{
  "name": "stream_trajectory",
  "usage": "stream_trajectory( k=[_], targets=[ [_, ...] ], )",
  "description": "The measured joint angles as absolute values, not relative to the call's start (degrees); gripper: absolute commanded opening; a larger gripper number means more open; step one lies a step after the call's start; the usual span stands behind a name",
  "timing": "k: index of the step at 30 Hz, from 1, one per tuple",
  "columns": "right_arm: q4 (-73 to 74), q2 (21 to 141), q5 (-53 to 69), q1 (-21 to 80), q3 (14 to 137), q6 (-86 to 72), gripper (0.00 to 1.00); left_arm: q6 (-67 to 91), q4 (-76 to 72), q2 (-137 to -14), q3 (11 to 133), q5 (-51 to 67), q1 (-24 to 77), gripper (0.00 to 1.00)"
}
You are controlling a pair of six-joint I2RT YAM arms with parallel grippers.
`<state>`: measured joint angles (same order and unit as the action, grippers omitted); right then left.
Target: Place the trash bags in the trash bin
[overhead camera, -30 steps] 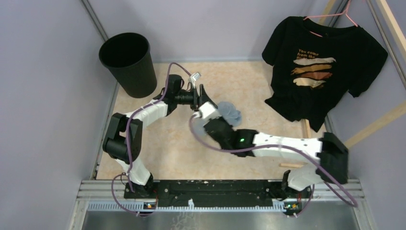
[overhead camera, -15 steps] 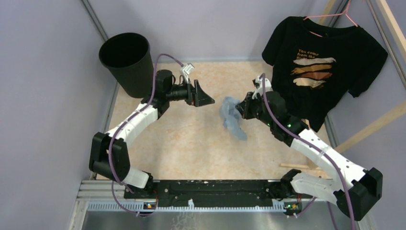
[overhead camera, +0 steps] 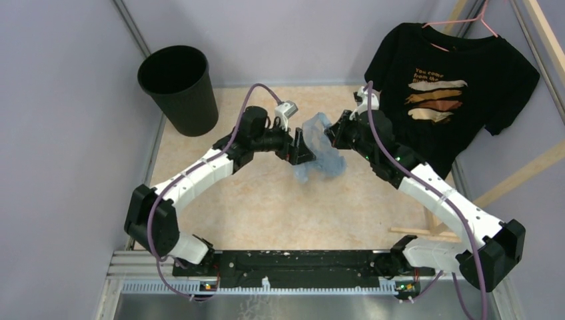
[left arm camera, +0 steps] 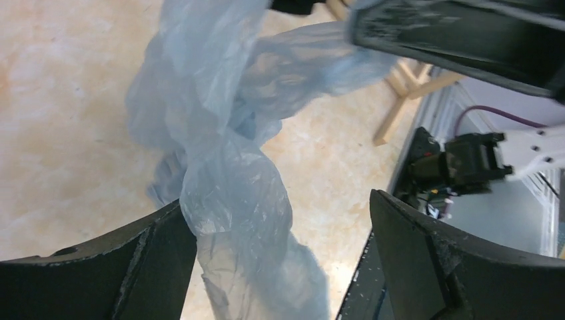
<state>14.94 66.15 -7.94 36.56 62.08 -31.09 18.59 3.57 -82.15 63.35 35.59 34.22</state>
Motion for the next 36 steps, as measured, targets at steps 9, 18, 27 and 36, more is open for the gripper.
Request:
stream_trajectory(
  k=[9,18,27,36],
  targets=[
    [15.3,64.8,-10.6,36.6,61.9,-31.4,0.0,17.0,16.9,-93.7,71.7,25.5,33.8,0.4],
    [18.2,58.1,-13.8,35.7,61.0,-28.9,0.0,17.1,19.0,-90.7,71.1,19.0,30.5,0.16],
    [19.8,55.9,-2.1,32.7,58.1,-23.4,0.0,20.3,17.5,-88.7,70.3,20.4,24.0,0.08],
    [19.1,61.8,14.9,32.7,57.3,-21.7,0.0,22.5,16.3,-90.9,69.9,28.9,23.0,0.3]
  ],
)
